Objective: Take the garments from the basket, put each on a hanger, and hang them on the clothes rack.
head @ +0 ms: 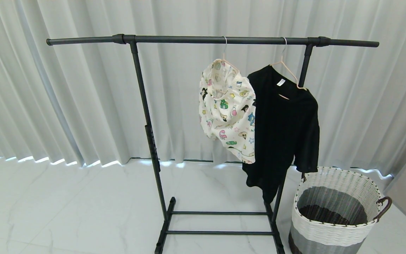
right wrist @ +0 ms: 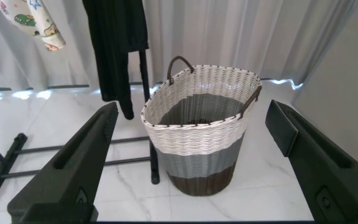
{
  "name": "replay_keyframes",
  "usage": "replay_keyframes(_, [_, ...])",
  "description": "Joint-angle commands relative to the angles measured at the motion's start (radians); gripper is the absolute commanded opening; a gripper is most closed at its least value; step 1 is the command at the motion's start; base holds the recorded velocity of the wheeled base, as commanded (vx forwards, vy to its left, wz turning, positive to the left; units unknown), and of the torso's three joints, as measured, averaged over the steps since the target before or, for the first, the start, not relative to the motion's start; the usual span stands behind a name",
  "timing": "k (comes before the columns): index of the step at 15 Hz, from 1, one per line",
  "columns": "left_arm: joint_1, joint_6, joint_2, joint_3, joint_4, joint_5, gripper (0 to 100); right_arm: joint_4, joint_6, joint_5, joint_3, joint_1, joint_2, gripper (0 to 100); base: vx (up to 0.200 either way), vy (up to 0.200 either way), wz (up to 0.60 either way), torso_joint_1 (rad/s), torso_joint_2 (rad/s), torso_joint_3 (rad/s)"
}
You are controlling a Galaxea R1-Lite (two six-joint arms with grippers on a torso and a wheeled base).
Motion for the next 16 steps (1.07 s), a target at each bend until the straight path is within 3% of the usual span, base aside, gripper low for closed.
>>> replay_keyframes(1, [0.000, 0.000, 0.000, 0.000, 0.000, 0.001, 100, 0.001, 0.000, 0.000, 0.000, 0.001, -0.001, 100, 0.000, 0.000, 0.00, 0.000, 0.00, 0.000])
replay_keyframes(16, [0.000, 0.000, 0.000, 0.000, 0.000, 0.001, 100, 0.001, -0.007, 0.000, 0.000, 0.001, -0.001, 100, 0.000, 0.000, 0.00, 0.000, 0.00, 0.000])
